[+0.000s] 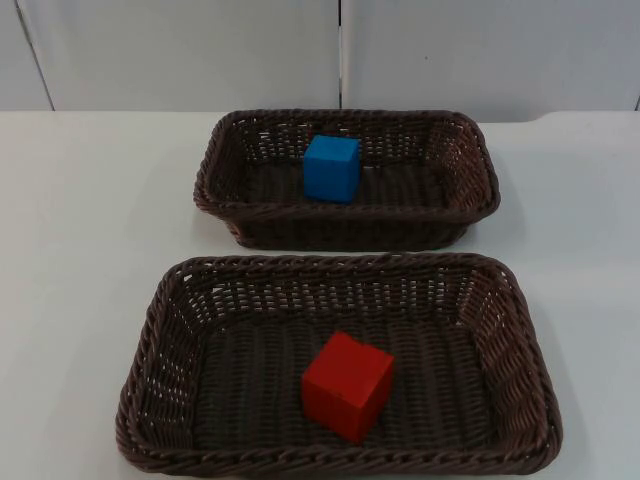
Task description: Pick up one cube with the left hand and place it into the upper basket. Pick up one cube with the right hand and place it into the lower basket.
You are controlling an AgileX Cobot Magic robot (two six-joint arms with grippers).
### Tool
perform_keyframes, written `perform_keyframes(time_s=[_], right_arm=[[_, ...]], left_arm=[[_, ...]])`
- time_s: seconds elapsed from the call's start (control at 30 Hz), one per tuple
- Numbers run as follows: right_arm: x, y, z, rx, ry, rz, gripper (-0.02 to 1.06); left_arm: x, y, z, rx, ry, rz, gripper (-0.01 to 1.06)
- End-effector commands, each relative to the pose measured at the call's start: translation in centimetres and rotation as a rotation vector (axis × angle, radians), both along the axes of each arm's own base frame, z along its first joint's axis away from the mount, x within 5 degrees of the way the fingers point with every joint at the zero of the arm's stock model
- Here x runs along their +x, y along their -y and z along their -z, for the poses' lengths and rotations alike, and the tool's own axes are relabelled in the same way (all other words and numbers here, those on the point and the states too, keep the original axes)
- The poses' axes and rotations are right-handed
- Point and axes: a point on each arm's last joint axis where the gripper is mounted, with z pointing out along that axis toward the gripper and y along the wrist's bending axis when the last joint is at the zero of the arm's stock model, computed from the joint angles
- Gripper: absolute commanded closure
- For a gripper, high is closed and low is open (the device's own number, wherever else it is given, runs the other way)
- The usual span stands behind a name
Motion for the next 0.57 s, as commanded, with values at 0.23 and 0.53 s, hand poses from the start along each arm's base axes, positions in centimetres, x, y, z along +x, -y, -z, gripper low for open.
perform_keyframes(time_s=[0.23, 0.53], right_arm=[[-0.04, -0.09, 0.12, -0.003, 0.004, 0.121, -0.01], [-0.05, -0.11, 0.12, -0.003, 0.004, 0.148, -0.01]], left_arm=[[-0.03, -0.01, 0.15, -0.003, -0.003, -0.005, 0.0], [-0.03, -0.01, 0.15, -0.003, -0.003, -0.005, 0.0]])
